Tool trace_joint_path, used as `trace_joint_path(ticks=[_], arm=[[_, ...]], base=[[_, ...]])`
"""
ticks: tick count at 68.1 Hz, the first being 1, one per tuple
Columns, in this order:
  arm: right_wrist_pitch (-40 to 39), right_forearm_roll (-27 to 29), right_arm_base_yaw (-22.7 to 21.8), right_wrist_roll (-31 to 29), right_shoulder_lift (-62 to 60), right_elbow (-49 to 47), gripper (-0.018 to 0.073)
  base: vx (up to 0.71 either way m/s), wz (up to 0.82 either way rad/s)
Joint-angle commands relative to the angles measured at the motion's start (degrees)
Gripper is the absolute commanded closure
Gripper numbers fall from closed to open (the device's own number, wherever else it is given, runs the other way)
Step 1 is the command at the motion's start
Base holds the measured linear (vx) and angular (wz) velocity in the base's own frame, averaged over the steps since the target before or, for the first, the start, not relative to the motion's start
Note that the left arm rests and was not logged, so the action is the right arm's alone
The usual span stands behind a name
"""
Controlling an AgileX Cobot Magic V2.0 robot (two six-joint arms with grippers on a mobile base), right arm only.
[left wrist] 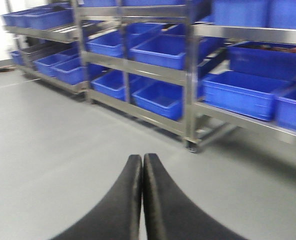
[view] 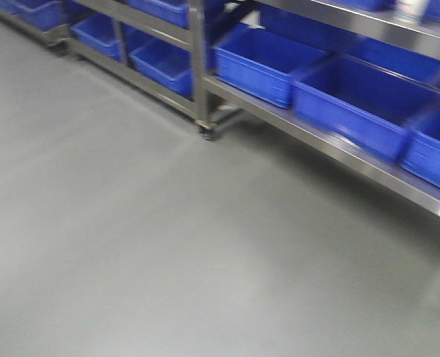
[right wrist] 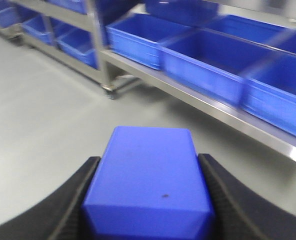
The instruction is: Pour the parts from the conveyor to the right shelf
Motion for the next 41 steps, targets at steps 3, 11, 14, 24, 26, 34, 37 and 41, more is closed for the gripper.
trace_joint_path(ticks=[3,11,14,24,26,34,37,41], arm=[[-4.54,-0.72,-0.05,-0.07,0.68,-1.65,0.0562],[-4.54,-0.72,-0.05,-0.07,0.68,-1.65,0.0562],[-4.54,-0.72,-0.05,-0.07,0.68,-1.65,0.0562],[-4.54,-0.72,-0.05,-0.07,0.62,-1.65,0.0562],[-4.54,-0.72,-0.05,-0.07,0.62,-1.65,0.0562],[-4.54,-0.72,-0.05,-0.07,0.68,-1.65,0.0562],[-4.54,-0.72,-0.05,-0.07,0.68,-1.65,0.0562],[-4.54,-0.72,-0.05,-0.07,0.68,-1.65,0.0562]], base=[[0.67,0.57],[0.69,0.54],[0.69,0.5],[0.7,0.45],[0.71,0.42],[0.7,0.4],[0.7,0.37],[0.7,0.35]])
